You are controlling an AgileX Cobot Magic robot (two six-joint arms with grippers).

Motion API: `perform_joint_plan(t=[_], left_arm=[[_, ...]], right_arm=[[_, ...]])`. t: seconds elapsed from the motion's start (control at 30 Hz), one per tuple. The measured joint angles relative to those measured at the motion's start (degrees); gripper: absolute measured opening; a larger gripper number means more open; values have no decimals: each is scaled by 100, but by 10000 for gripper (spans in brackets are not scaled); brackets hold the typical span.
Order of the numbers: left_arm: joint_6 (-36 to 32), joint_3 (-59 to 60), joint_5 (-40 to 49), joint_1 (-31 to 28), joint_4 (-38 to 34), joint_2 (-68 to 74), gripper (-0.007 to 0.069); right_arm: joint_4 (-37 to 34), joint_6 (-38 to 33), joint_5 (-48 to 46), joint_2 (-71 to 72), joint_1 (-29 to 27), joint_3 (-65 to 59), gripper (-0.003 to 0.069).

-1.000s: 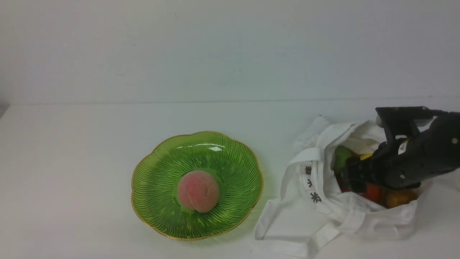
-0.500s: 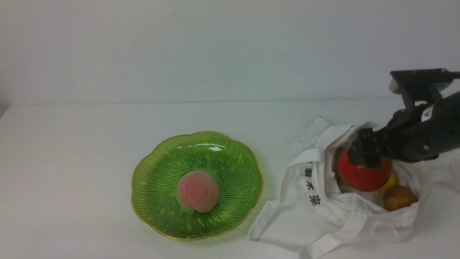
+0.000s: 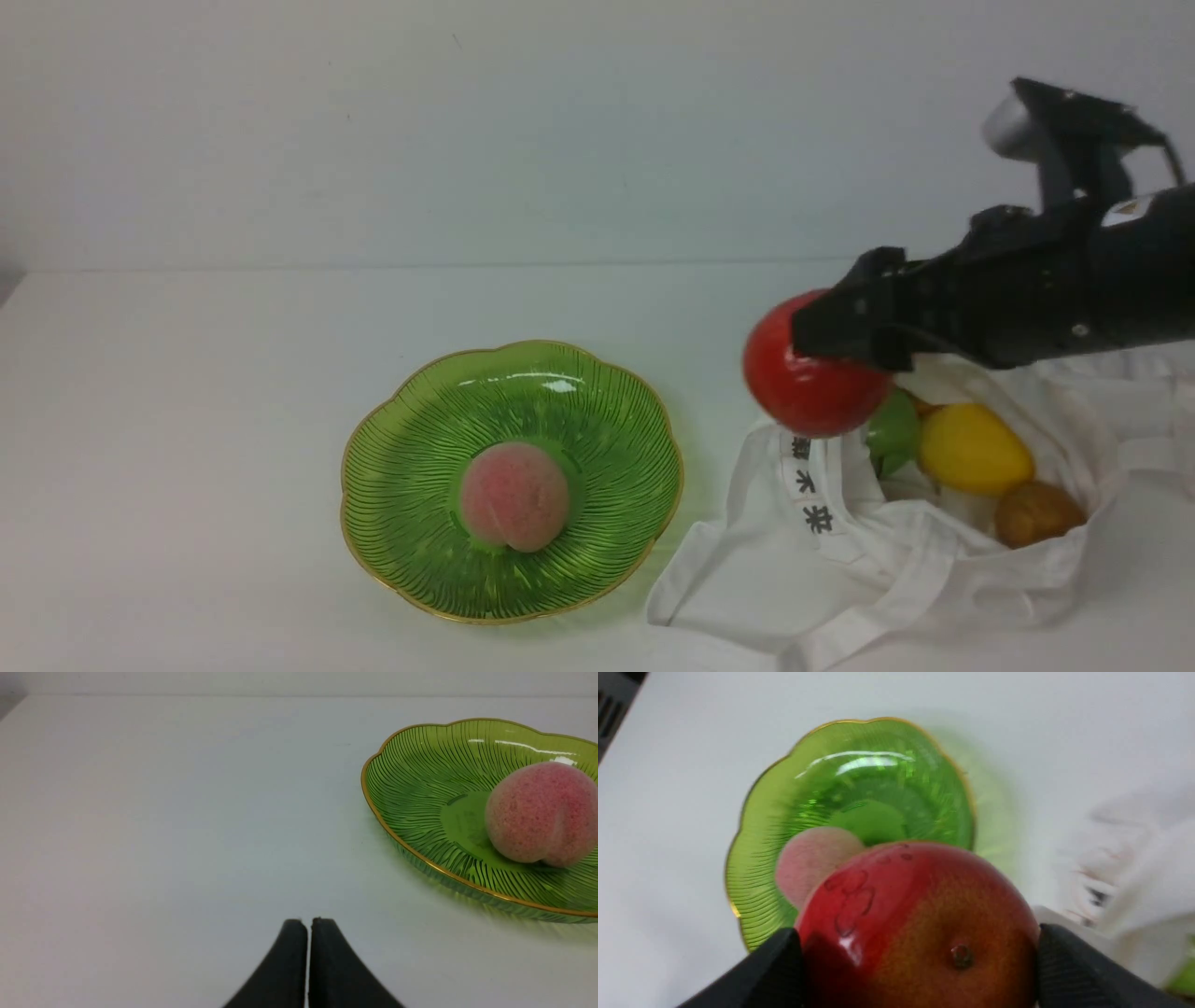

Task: Take the fruit out of the cloth bag on the white table and place them on a plate.
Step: 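Move the fruit from the bag and place it onto the plate with the right gripper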

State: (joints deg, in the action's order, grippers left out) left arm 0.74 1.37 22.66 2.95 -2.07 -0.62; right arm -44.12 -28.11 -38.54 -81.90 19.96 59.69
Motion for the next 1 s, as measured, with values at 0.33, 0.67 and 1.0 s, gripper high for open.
perform_joint_plan(t=[0.33, 0.67, 1.0], left_arm=[[0, 0, 0, 0, 0, 0, -8], [0, 0, 0, 0, 0, 0, -8], [0, 0, 0, 0, 0, 0, -8]], right_arm=[[-893, -1005, 1092, -1639, 1105, 418, 582], [-655, -1011, 1199, -2719, 1290, 953, 580], [-562, -986, 1069, -2719, 1294, 995, 685]])
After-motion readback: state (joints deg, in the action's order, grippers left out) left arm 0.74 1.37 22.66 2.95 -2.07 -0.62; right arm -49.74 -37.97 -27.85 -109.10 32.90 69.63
